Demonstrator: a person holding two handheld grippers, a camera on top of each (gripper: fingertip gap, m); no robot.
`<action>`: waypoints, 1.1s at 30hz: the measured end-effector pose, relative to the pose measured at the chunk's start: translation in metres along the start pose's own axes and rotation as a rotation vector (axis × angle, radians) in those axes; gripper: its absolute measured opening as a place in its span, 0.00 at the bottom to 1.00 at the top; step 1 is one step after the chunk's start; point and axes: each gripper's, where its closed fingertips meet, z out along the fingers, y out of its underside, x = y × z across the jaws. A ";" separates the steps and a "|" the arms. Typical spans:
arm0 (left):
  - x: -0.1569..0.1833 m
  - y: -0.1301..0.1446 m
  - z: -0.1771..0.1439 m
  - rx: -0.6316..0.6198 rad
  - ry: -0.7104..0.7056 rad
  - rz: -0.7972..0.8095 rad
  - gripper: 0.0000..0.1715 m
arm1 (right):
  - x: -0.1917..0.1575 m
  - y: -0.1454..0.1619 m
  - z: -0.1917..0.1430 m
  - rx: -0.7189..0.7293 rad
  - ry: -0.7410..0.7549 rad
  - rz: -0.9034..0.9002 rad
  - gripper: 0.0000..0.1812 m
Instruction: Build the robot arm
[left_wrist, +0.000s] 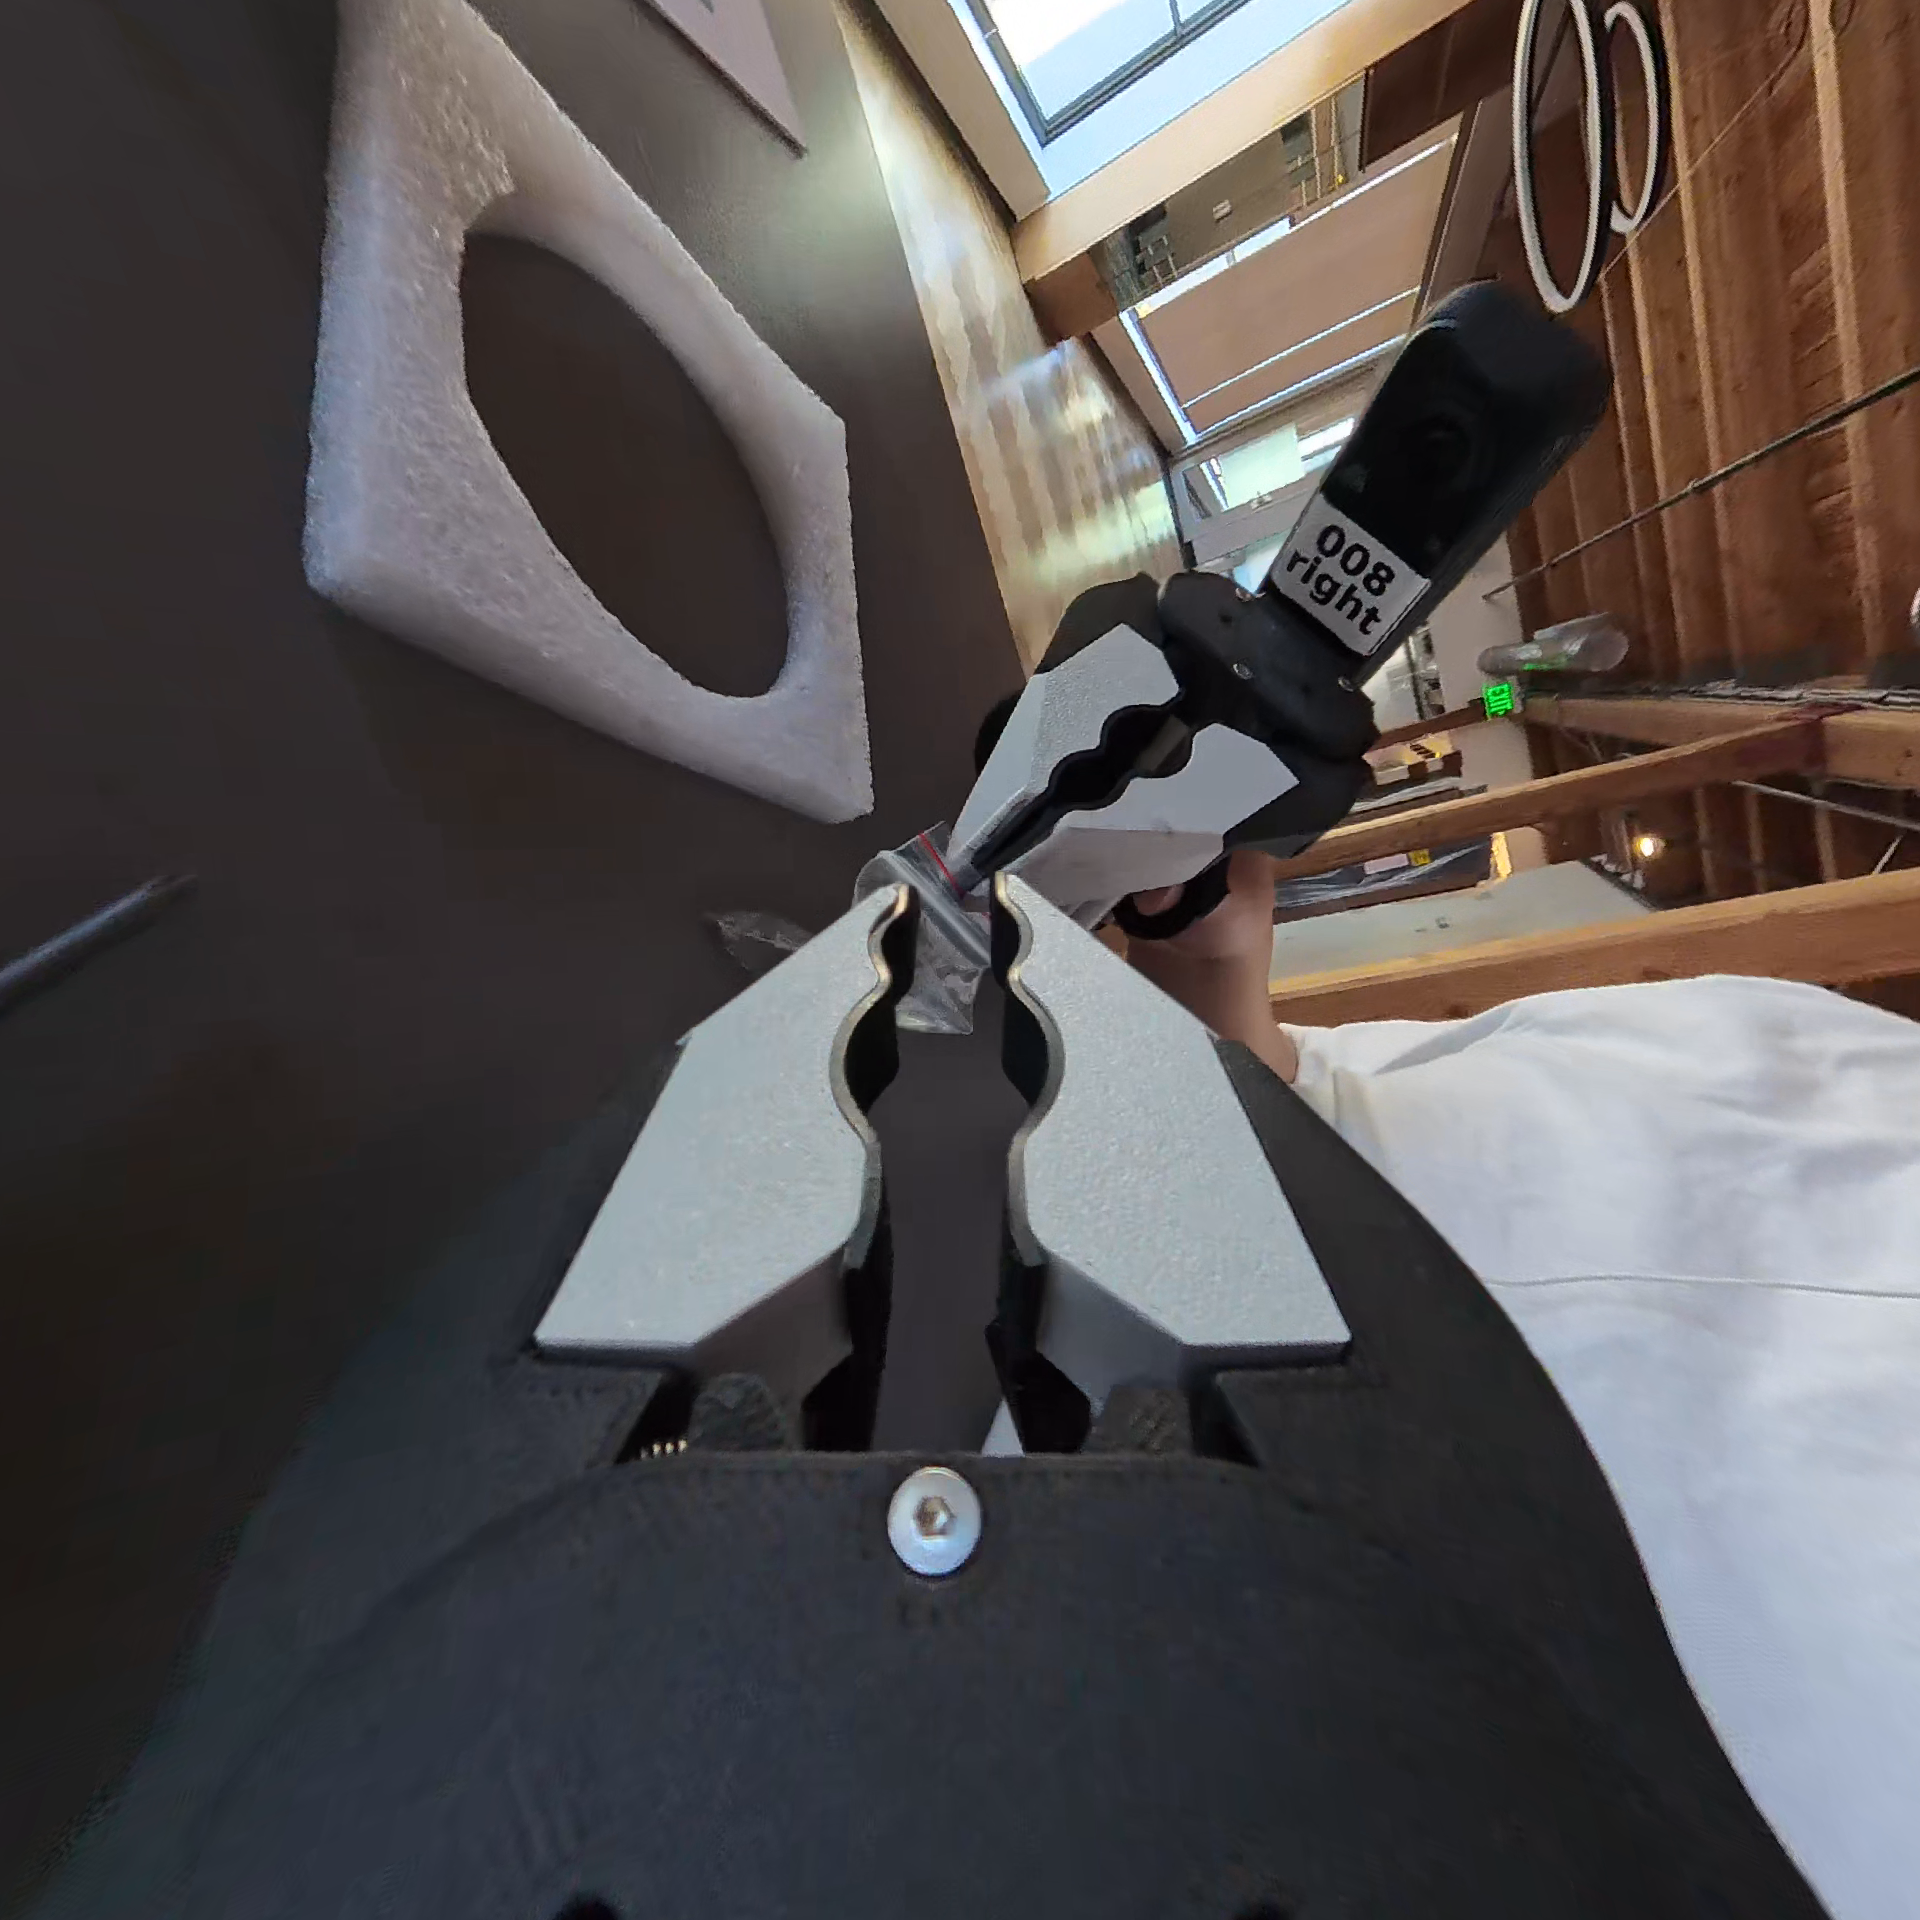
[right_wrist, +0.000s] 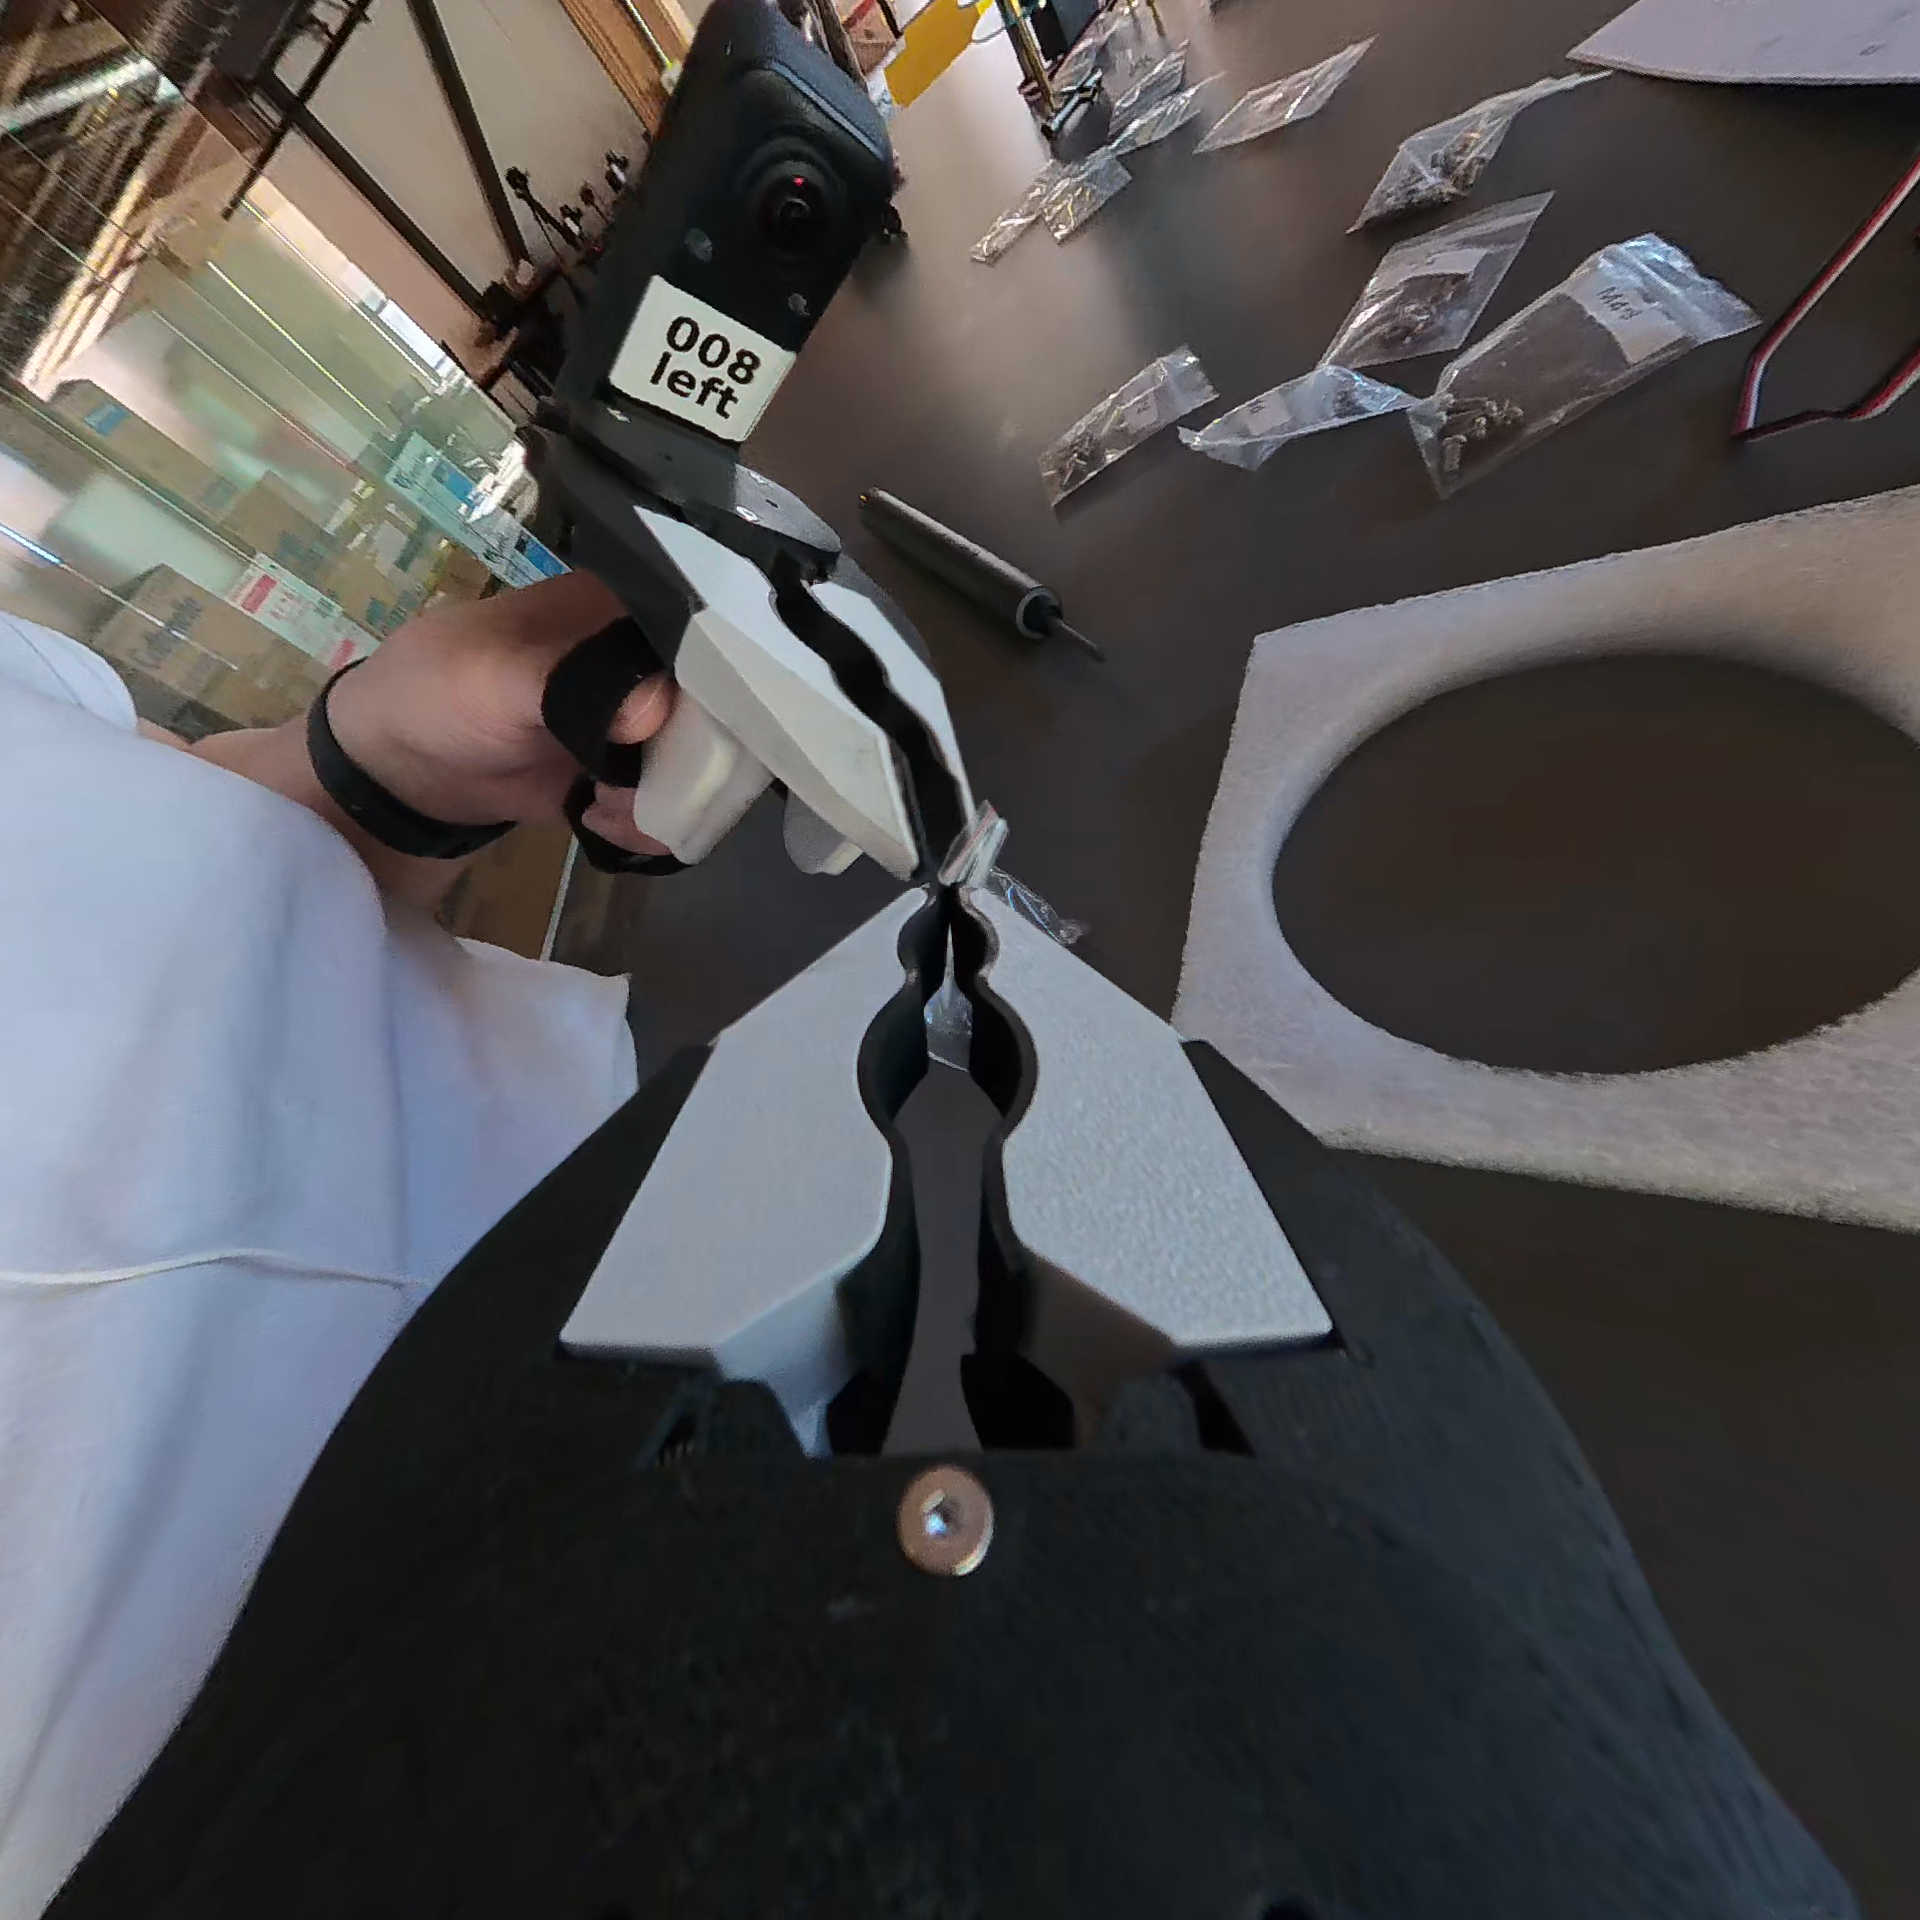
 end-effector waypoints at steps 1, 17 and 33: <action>0.000 0.001 0.001 0.000 0.002 -0.007 0.06 | 0.000 0.000 0.000 0.000 0.001 -0.004 0.00; 0.002 0.002 0.000 0.007 0.080 -0.032 0.00 | -0.008 0.002 0.002 0.014 -0.117 0.070 0.00; 0.003 0.003 -0.002 0.007 0.096 0.035 0.00 | -0.008 0.003 -0.002 0.001 -0.205 0.162 0.02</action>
